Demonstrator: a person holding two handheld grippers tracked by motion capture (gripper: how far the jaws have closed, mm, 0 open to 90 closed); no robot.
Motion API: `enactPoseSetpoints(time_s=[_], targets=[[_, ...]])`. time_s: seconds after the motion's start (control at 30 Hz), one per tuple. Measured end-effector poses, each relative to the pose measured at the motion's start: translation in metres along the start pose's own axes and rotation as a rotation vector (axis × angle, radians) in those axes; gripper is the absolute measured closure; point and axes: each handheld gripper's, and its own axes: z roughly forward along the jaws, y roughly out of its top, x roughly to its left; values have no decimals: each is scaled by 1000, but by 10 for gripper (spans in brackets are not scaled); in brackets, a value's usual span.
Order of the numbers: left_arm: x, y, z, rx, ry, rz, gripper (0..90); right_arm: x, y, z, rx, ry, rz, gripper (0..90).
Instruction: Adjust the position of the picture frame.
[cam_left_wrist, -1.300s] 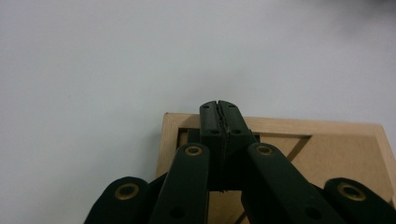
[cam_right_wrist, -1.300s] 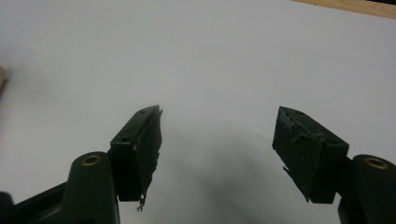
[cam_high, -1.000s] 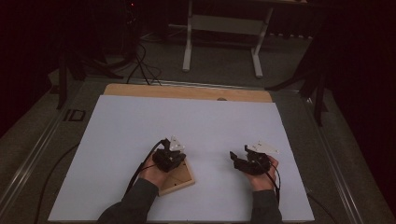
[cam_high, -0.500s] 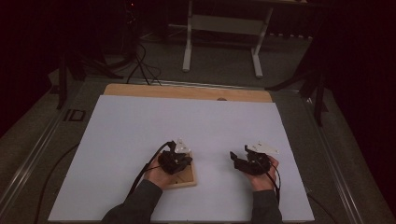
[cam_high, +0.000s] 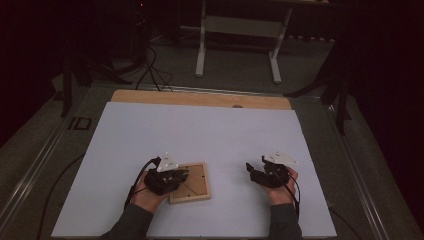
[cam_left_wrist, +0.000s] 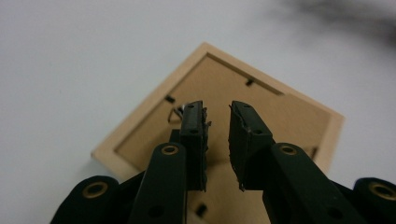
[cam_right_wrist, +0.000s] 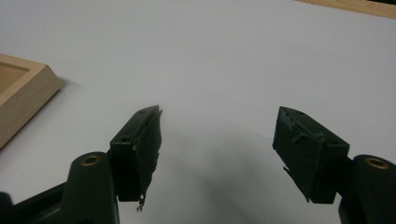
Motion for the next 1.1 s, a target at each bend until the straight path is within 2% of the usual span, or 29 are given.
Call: enactPoseSetpoints(time_s=[0.23, 0.4, 0.53, 0.67, 0.87, 0.93, 1.1], targets=[[-10, -15, -17, -18, -28, -14, 759, -2, 0, -1, -4, 0, 5, 317], [-20, -23, -24, -17, -61, 9, 802, -2, 0, -1, -3, 1, 5, 316], [-27, -30, -27, -7, -94, 35, 885, -2, 0, -1, -5, 1, 6, 316], [-31, -37, -25, 15, -127, 42, 895, -2, 0, -1, -3, 1, 5, 315], [-37, -43, -22, 45, -133, 64, 895, -2, 0, -1, -4, 0, 4, 312], [-41, -47, -19, 82, -126, 83, 896, -3, 0, -1, -6, -3, 9, 311], [-43, -50, -18, 119, -101, 98, 896, -4, 0, -2, -8, -3, 12, 310]])
